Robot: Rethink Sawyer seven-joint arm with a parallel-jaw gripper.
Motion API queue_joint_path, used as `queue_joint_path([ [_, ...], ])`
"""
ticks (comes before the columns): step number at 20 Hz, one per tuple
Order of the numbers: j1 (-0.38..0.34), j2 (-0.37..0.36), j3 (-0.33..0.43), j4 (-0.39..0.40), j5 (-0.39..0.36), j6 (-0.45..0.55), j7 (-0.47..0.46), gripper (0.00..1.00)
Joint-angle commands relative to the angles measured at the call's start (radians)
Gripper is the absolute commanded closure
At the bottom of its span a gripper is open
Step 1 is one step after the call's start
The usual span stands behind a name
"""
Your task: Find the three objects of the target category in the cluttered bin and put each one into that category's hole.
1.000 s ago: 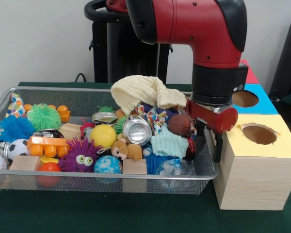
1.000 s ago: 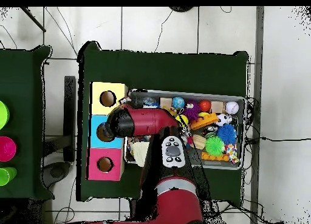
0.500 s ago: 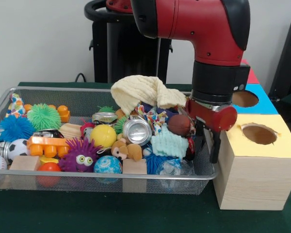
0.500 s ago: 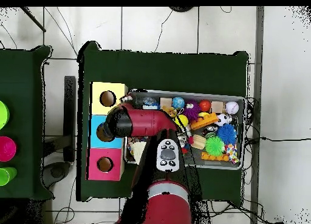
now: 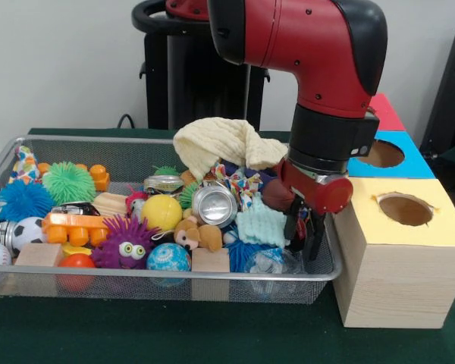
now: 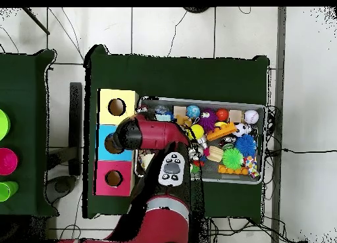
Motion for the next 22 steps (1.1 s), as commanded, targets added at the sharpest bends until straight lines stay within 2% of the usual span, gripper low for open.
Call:
queue_joint_path([
  [1, 0.017, 0.102, -0.042, -0.068, 0.074, 0.106, 0.139, 0.00],
  [9, 0.032, 0.149, -0.089, -0.082, 0.128, 0.053, 0.155, 0.00],
  [13, 0.023, 0.119, -0.111, -0.056, 0.149, 0.033, 0.154, 0.00],
  [18, 0.052, 0.144, -0.151, -0.054, 0.218, -0.035, 0.210, 0.00],
  [22, 0.064, 0.177, -0.163, -0.065, 0.266, -0.090, 0.219, 0.00],
])
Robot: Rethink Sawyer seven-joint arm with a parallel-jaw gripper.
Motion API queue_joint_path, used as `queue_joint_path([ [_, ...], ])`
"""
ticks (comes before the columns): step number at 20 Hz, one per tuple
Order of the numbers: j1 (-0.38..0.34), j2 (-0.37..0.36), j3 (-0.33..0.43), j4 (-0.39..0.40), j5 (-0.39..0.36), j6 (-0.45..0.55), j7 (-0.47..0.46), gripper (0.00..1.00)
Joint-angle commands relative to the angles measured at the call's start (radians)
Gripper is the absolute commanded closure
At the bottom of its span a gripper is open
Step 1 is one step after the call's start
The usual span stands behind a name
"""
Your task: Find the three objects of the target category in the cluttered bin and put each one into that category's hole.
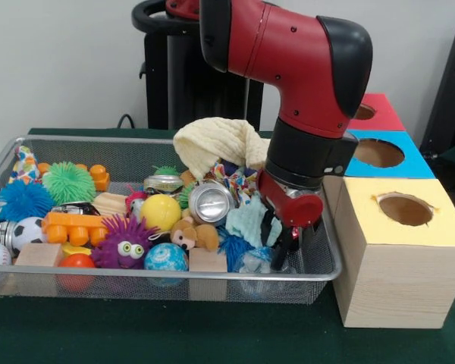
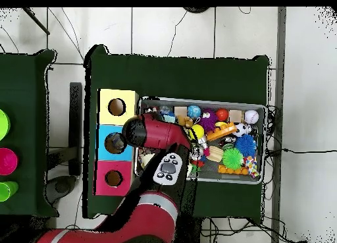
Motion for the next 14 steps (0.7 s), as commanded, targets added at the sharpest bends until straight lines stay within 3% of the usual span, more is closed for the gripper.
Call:
queue_joint_path([
  [1, 0.002, 0.087, -0.019, -0.031, 0.108, -0.100, 0.212, 0.00],
  [9, 0.047, 0.125, -0.063, -0.042, 0.179, -0.175, 0.196, 0.00],
  [10, 0.055, 0.127, -0.066, -0.035, 0.205, -0.190, 0.184, 1.00],
  [14, 0.060, 0.118, -0.065, -0.019, 0.213, -0.215, 0.178, 1.00],
])
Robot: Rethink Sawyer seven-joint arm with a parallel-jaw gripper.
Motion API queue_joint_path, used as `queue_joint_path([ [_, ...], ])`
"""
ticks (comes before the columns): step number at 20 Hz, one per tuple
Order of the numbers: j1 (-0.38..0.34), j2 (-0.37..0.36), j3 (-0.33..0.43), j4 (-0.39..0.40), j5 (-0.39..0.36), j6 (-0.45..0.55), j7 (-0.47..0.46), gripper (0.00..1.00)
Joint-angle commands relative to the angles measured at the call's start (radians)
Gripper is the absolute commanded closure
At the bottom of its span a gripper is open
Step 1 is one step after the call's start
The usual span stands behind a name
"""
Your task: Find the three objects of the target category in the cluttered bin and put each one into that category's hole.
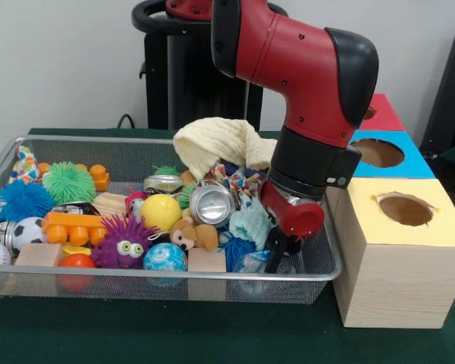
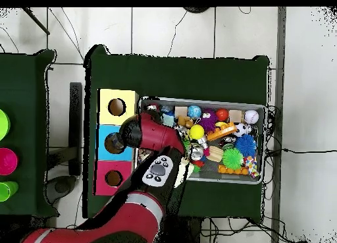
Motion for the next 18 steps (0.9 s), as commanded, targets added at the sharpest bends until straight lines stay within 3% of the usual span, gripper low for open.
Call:
queue_joint_path([
  [1, -0.014, 0.047, 0.019, -0.013, 0.070, -0.094, 0.168, 1.00],
  [6, -0.047, 0.020, 0.067, 0.006, 0.059, -0.094, 0.140, 1.00],
  [11, -0.113, -0.056, 0.132, 0.074, 0.011, -0.090, 0.103, 1.00],
  [14, -0.150, -0.165, 0.160, 0.147, -0.027, -0.035, 0.050, 1.00],
  [18, -0.165, -0.312, 0.136, 0.197, -0.058, 0.125, -0.037, 1.00],
])
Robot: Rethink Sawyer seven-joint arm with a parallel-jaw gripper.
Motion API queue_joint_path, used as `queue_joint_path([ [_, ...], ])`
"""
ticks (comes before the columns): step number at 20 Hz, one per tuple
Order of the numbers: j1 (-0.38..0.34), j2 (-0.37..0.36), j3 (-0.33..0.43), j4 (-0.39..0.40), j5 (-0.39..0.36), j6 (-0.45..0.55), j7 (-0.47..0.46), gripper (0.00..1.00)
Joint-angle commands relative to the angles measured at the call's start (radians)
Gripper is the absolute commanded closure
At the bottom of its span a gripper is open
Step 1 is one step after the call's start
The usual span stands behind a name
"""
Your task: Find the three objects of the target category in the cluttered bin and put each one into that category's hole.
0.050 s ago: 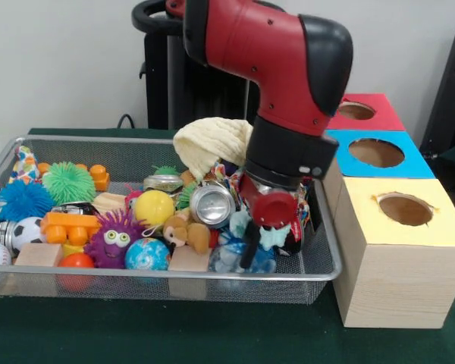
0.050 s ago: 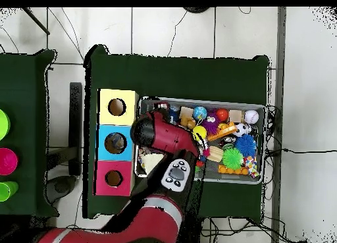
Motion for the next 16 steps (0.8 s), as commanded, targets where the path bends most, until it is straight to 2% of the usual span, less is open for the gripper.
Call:
queue_joint_path([
  [1, -0.078, -0.249, 0.087, 0.135, -0.071, 0.169, -0.056, 1.00],
  [5, -0.112, -0.313, 0.096, 0.144, -0.106, 0.243, -0.104, 1.00],
  [11, -0.169, -0.367, 0.137, 0.163, -0.153, 0.272, -0.130, 1.00],
  [16, -0.164, -0.391, 0.138, 0.187, -0.162, 0.302, -0.084, 1.00],
])
